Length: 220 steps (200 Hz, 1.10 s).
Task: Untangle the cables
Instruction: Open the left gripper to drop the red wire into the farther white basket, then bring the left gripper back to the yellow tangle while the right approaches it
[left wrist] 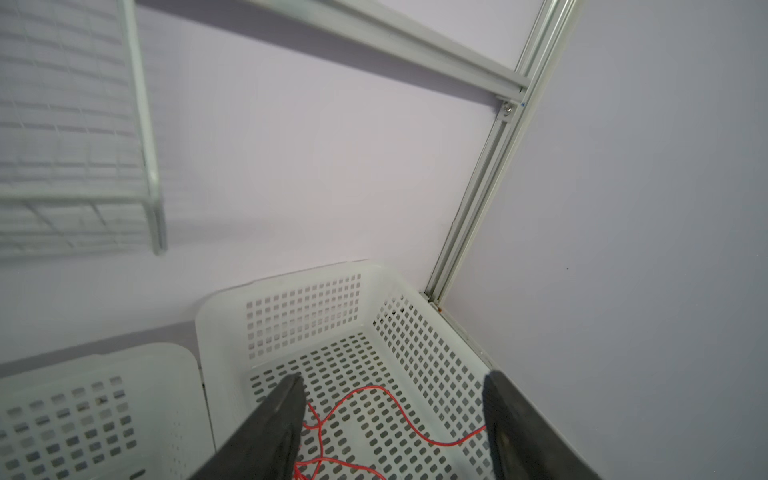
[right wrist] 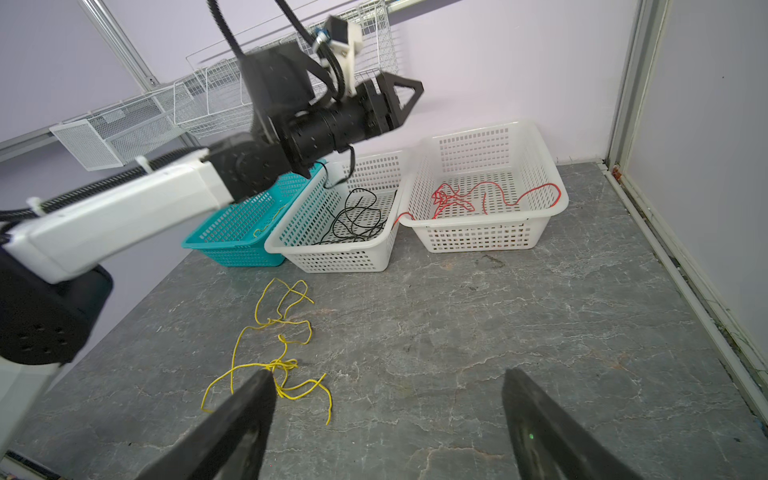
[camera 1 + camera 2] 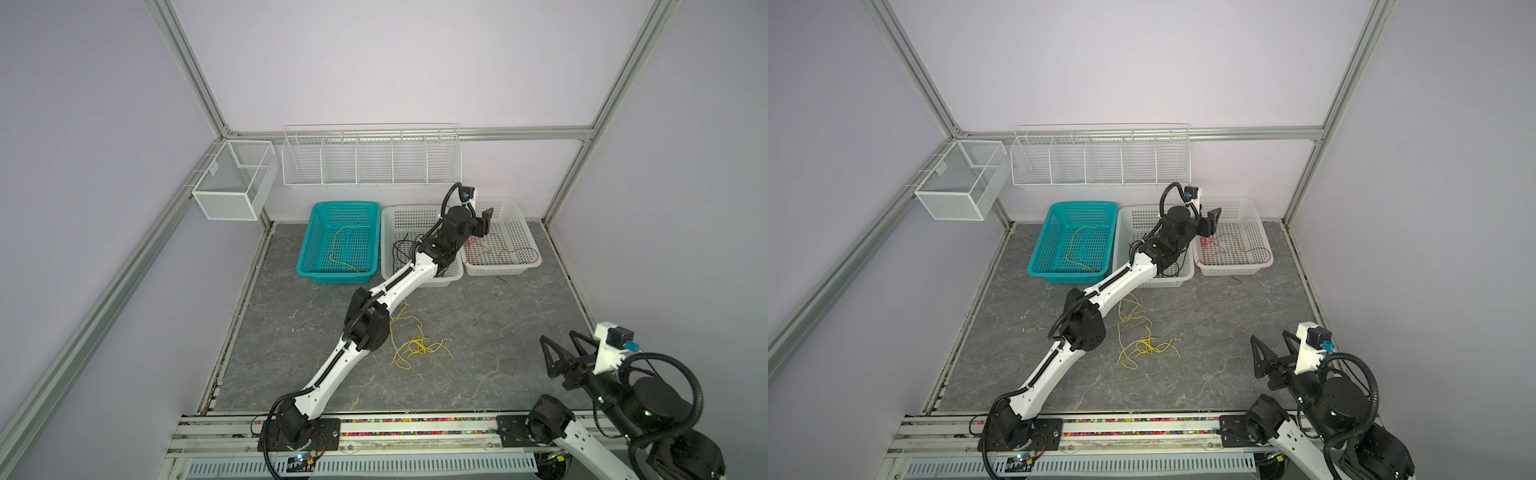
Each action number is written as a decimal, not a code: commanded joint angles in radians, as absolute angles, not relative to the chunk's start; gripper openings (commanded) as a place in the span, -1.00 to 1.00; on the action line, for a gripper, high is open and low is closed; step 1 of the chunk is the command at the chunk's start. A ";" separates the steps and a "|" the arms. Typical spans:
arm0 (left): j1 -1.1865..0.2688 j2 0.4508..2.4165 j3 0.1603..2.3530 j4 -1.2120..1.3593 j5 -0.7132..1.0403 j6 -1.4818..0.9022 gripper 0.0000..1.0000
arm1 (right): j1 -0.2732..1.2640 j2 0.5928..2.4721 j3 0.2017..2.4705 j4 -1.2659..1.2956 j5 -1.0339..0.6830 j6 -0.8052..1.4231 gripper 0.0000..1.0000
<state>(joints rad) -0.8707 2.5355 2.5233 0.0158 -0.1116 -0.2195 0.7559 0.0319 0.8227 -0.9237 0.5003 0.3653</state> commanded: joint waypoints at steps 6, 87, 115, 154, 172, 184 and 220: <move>-0.873 2.258 2.221 0.117 -0.102 -0.191 0.51 | 0.753 0.096 0.825 -0.911 0.487 0.337 0.76; -0.882 1.472 1.029 0.237 -0.340 -0.395 0.62 | 0.754 0.607 0.969 -0.894 0.132 0.345 0.78; -0.885 1.252 0.784 0.121 -0.357 -0.522 0.60 | 0.755 0.742 0.938 -0.773 0.000 0.384 0.88; -0.909 1.078 0.566 0.003 -0.322 -0.695 0.48 | 0.756 0.903 0.892 -0.618 -0.091 0.402 0.96; -0.915 1.069 0.525 -0.047 -0.326 -0.737 0.44 | 0.757 0.962 0.885 -0.570 -0.128 0.409 0.99; -0.915 1.076 0.519 -0.083 -0.306 -0.742 0.42 | 0.757 0.983 0.847 -0.532 -0.145 0.418 1.00; -0.915 1.132 0.502 -0.129 -0.233 -0.792 0.36 | 0.762 1.059 0.831 -0.475 -0.187 0.429 0.97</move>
